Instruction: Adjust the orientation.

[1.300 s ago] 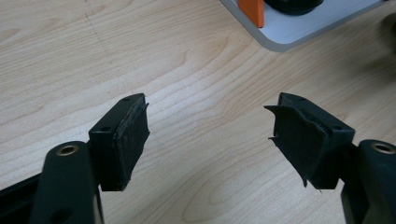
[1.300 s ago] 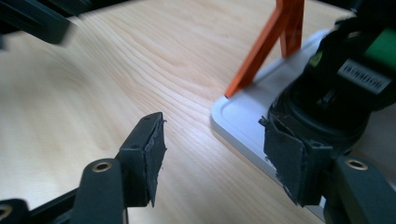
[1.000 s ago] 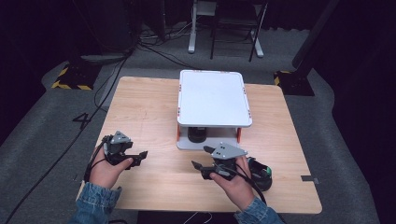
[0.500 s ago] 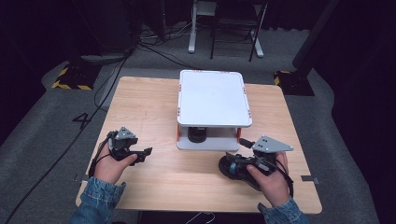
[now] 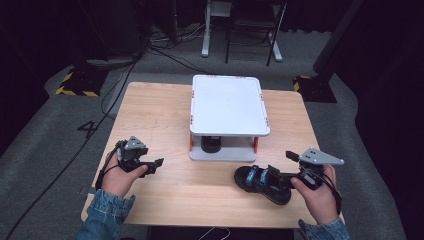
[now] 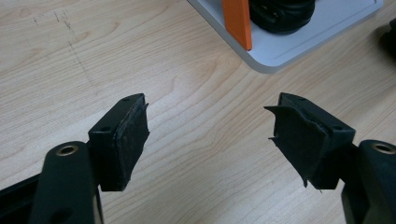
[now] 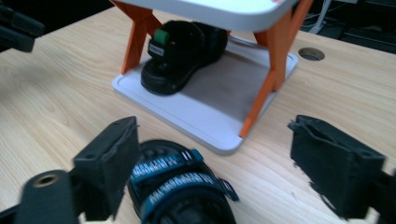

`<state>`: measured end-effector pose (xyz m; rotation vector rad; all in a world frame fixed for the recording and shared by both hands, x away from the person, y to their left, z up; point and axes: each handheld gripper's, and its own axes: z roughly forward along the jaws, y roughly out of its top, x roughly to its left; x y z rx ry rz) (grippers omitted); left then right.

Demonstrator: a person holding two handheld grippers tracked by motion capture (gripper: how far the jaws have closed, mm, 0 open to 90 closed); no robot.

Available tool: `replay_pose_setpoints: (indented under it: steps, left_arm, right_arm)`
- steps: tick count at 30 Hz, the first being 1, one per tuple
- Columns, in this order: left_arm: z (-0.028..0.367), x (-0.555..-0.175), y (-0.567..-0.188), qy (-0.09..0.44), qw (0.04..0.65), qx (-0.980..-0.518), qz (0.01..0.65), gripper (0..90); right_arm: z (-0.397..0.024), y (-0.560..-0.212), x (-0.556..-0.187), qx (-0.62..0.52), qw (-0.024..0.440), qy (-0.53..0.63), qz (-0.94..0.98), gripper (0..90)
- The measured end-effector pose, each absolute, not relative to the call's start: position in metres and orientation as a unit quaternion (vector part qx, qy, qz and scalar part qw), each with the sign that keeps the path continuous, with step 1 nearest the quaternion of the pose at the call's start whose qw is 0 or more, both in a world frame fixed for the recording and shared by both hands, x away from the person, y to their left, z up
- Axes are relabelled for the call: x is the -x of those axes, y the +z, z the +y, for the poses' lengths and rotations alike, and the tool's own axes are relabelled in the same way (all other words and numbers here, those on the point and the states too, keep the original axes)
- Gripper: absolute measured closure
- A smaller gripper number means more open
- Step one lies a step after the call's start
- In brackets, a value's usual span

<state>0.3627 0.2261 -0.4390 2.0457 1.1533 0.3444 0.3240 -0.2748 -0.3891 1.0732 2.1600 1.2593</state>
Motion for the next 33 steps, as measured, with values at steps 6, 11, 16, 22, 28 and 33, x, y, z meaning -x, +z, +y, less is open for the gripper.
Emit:
replay_pose_setpoints:
  steps: [6, 11, 16, 22, 28, 33]
  left_arm:
    - [0.224, -0.364, -0.442, 0.132, 0.369, -0.803, 0.450, 26.9]
    - [0.224, -0.363, -0.442, 0.129, 0.371, -0.802, 0.450, 26.9]
    - [0.225, -0.363, -0.442, 0.131, 0.370, -0.802, 0.450, 26.8]
    - [0.225, -0.362, -0.442, 0.132, 0.369, -0.803, 0.450, 26.9]
    - [0.225, -0.361, -0.443, 0.132, 0.367, -0.802, 0.452, 26.8]
    - [0.225, -0.360, -0.444, 0.132, 0.369, -0.802, 0.452, 26.8]
  right_arm:
    - [-0.281, -0.397, -0.324, -0.367, 0.176, 0.443, 0.799, 15.9]
    - [-0.274, -0.416, -0.332, -0.351, 0.151, 0.421, 0.823, 15.8]
    - [-0.270, -0.430, -0.337, -0.346, 0.133, 0.398, 0.839, 15.2]
    - [-0.268, -0.443, -0.342, -0.314, 0.110, 0.371, 0.867, 20.8]
    - [-0.277, -0.446, -0.347, -0.296, 0.118, 0.381, 0.868, 44.7]
    - [-0.284, -0.448, -0.347, -0.318, 0.104, 0.392, 0.857, 62.4]
